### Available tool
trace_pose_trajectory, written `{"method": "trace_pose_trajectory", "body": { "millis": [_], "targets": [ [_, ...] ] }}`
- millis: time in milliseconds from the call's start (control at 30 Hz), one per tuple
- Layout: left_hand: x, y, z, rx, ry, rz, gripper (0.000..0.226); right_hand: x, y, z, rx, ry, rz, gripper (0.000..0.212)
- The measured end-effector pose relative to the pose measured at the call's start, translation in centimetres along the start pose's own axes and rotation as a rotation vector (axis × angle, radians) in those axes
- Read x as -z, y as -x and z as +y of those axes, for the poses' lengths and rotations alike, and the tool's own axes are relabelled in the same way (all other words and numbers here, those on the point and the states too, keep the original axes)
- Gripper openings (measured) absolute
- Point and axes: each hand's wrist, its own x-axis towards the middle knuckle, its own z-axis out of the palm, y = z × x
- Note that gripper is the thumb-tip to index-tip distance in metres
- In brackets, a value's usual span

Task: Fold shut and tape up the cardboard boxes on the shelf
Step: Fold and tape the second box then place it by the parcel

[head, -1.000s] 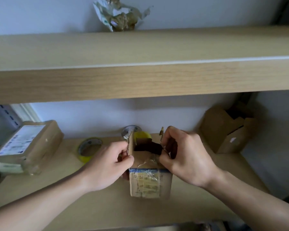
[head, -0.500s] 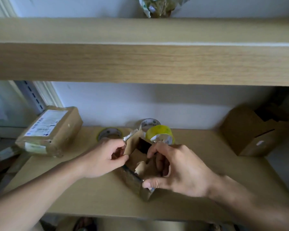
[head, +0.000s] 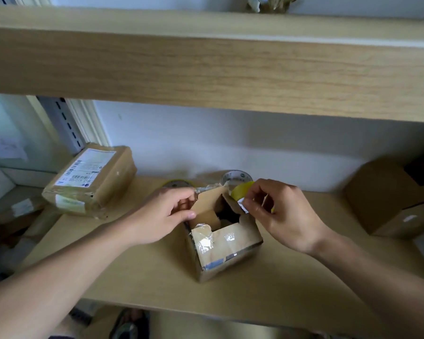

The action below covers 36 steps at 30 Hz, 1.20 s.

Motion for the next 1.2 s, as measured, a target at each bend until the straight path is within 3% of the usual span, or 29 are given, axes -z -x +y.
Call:
{"method": "trace_pose_trajectory", "body": {
  "millis": [167, 300, 400, 500, 567, 633, 733, 933, 1067, 1200],
  "targets": [
    [-0.1, -0.1, 0.0, 0.071, -0.055, 0.141, 0.034, -0.8, -0.4, -0.4, -0.136, -0.06, -0.1, 0.021],
    [-0.9, 0.1, 0.8, 0.124, -0.115, 0.245, 0.047, -0.5, -0.6, -0.6, -0.27, -0.255, -0.168, 0.015],
    [-1.2, 0.2, 1.5, 0.116, -0.081, 0.206, 0.052, -0.3, -0.6, -0.5, -0.33, -0.335, -0.252, 0.005],
    [-1.2, 0.5, 1.2, 0.14, 0.027, 0.14, 0.06, -0.3, -0.6, -0.5, -0.332, -0.299, -0.293, 0.035],
    [-1.2, 0.8, 1.0, 0.128, 0.047, 0.106, 0.063, -0.5, -0.7, -0.7, -0.331, -0.28, -0.288, 0.041],
    [-1.5, 1.0, 1.2, 0.088, 0.003, 0.099, 0.05, -0.8, -0.8, -0.9, -0.323, -0.242, -0.275, 0.043],
    [-1.9, 0.9, 1.8, 0.07, -0.039, 0.085, 0.036, -1.2, -0.7, -1.1, -0.298, -0.189, -0.253, 0.04],
    [-1.4, 0.9, 1.7, 0.061, 0.038, 0.034, 0.04, -0.9, -0.5, -0.6, -0.227, -0.062, -0.237, 0.027],
    [-0.9, 1.0, -0.1, 0.132, 0.13, -0.011, 0.032, -0.7, 0.0, -0.1, -0.214, -0.145, -0.258, 0.026],
    [-0.9, 1.3, 0.0, 0.09, 0.186, -0.046, 0.033, -0.6, 0.2, -0.1, -0.187, -0.164, -0.26, 0.029]
  ]
}}
